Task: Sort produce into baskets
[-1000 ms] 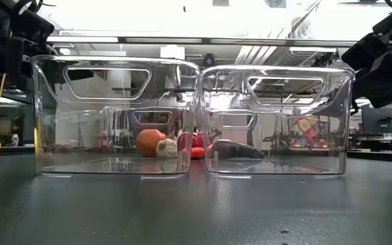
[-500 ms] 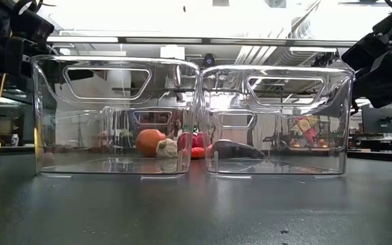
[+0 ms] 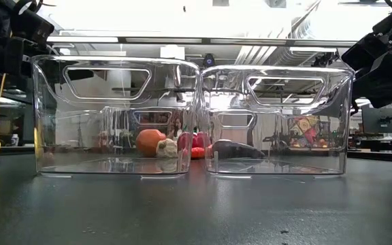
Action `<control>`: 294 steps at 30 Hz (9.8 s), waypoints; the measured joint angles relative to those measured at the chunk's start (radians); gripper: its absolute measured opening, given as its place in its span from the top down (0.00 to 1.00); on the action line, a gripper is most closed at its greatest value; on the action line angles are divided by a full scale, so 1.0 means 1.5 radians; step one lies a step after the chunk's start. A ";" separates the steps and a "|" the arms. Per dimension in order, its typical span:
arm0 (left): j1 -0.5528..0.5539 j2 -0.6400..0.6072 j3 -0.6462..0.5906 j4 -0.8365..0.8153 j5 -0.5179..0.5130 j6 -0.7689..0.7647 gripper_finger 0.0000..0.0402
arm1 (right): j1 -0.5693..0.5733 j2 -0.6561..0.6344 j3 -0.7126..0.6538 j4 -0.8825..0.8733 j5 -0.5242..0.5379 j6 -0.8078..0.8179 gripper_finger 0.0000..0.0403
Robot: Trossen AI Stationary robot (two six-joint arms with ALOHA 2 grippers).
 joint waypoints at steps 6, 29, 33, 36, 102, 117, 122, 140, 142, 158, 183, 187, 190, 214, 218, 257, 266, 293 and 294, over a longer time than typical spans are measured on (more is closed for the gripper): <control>0.000 0.000 0.000 0.000 0.000 0.000 1.00 | 0.000 0.000 0.000 0.000 0.000 0.000 0.04; 0.000 0.000 0.000 0.000 0.000 0.000 1.00 | 0.000 0.000 0.000 0.000 0.000 0.000 0.04; 0.000 0.000 0.000 0.000 0.000 0.000 1.00 | 0.000 0.000 0.000 0.000 0.000 0.000 0.04; 0.000 0.000 0.000 0.000 0.000 0.000 1.00 | 0.000 0.000 0.000 0.000 0.000 0.000 0.04; 0.382 0.741 0.554 0.067 0.656 -0.545 0.46 | 0.000 0.000 0.000 -0.002 0.000 0.000 0.04; 0.346 0.830 0.931 -0.484 0.325 0.059 0.27 | 0.000 0.000 0.000 -0.002 0.000 0.000 0.04; 0.343 0.868 0.930 -0.531 0.240 0.179 0.27 | 0.000 0.000 0.000 -0.002 0.000 0.000 0.04; 0.343 1.079 0.899 -0.556 0.165 0.232 0.27 | 0.000 0.000 0.000 -0.002 0.000 0.000 0.04; 0.343 1.083 0.899 -0.552 0.166 0.230 0.27 | 0.000 0.000 0.000 -0.002 0.000 0.000 0.04; 0.348 1.082 0.899 -0.460 0.154 0.138 0.13 | 0.000 0.000 0.000 -0.002 0.000 0.000 0.04; 0.357 1.083 0.728 -0.345 0.121 0.254 0.13 | 0.000 0.000 0.000 -0.002 0.000 0.000 0.04; 0.357 1.083 0.720 -0.313 0.121 0.279 0.13 | 0.000 0.000 0.000 -0.002 0.000 0.000 0.04; 0.358 1.083 0.721 -0.289 0.121 0.297 0.13 | 0.000 0.000 0.000 -0.002 0.000 0.000 0.04; 0.358 1.158 0.723 -0.294 0.009 0.308 0.14 | 0.000 0.000 0.000 -0.002 0.000 0.000 0.04; 0.358 1.159 0.736 -0.336 -0.019 0.302 0.21 | 0.000 0.000 0.000 -0.002 0.000 0.000 0.04; 0.057 0.791 0.684 -0.327 0.250 -0.281 0.20 | 0.000 0.000 0.000 -0.003 0.001 0.000 0.04; 0.060 0.833 0.684 -0.340 0.396 -0.244 0.20 | 0.000 0.000 0.000 -0.003 0.000 0.000 0.04; 0.063 0.842 0.690 -0.392 0.404 -0.212 0.01 | 0.000 0.000 0.000 -0.005 0.001 0.000 0.04; 0.069 0.842 0.697 -0.400 0.403 -0.219 0.01 | 0.000 0.000 0.000 -0.005 0.000 0.000 0.04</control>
